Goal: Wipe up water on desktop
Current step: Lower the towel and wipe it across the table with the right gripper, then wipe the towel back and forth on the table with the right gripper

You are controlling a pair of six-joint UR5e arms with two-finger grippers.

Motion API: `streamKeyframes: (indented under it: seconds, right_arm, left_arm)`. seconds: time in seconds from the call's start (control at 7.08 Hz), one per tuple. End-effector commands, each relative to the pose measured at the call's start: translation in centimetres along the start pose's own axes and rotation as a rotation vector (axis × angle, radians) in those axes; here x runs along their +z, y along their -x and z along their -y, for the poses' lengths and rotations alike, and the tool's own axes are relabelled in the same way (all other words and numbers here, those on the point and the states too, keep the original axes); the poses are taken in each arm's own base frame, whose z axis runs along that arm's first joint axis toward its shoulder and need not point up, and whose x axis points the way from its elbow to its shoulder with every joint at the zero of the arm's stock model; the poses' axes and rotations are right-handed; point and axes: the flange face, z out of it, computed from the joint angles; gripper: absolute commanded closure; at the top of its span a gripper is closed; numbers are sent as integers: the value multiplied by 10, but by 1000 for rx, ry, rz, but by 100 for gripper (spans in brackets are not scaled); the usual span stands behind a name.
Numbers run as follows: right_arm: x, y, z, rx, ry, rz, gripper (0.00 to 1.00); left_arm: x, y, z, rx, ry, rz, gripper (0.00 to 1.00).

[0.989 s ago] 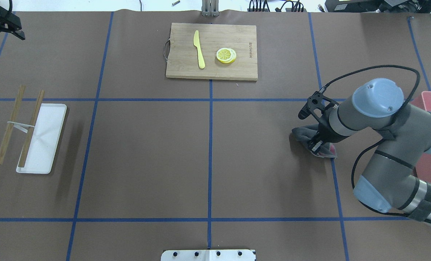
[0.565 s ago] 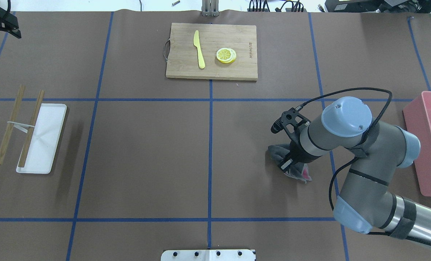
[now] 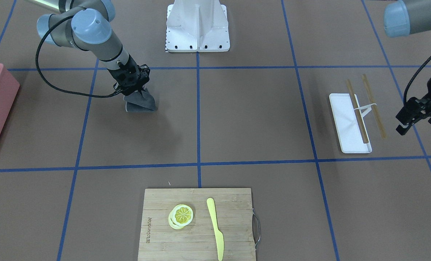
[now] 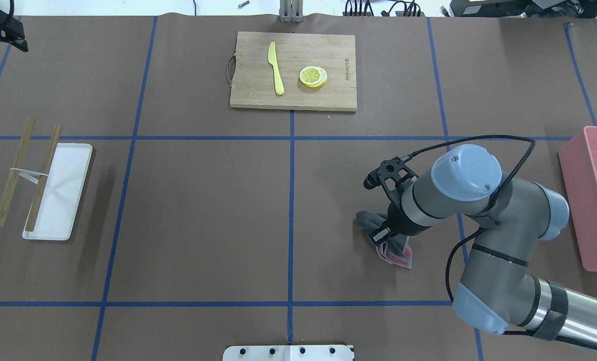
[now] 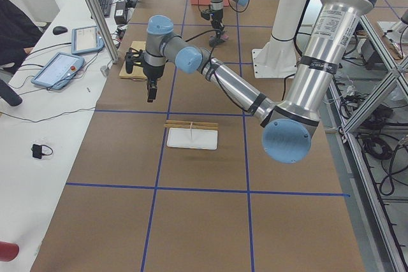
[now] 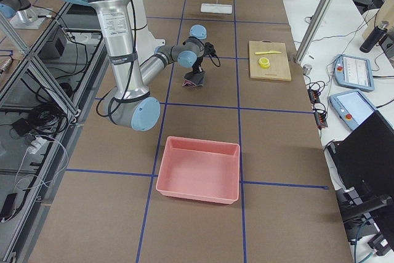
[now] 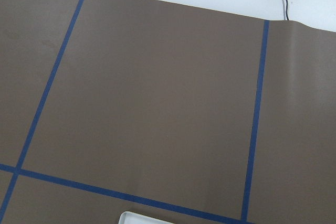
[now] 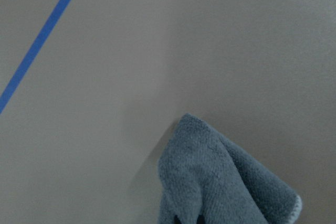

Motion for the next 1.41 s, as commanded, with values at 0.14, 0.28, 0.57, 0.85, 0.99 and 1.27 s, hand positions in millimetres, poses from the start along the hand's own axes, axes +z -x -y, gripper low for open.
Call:
streamKeyframes:
  seconds: [0.14,0.28,0.57,0.85,0.99,1.27]
  right_arm:
    - [-7,-69,28,8,-10,-70,100]
    - [-13,-96,34,22,7,-54,100]
    - [-26,-145,44,21,3,-83,100]
    - [-51,-208,44,26,11,-73,100]
    - [-46,-230,37,0,31,-88,100]
    - [-48,-233,34,-6,31,-83,100]
  left_arm:
    - [-4,-4,0,2,-6,-7,2]
    - [-3,-4,0,3,-5,-7,2]
    - [-2,-4,-1,0,-3,-6,2]
    - [-2,-3,-1,-2,-3,-5,2]
    - [-2,-3,-1,-2,-2,-5,2]
    - [-1,-2,-2,-4,0,-3,2]
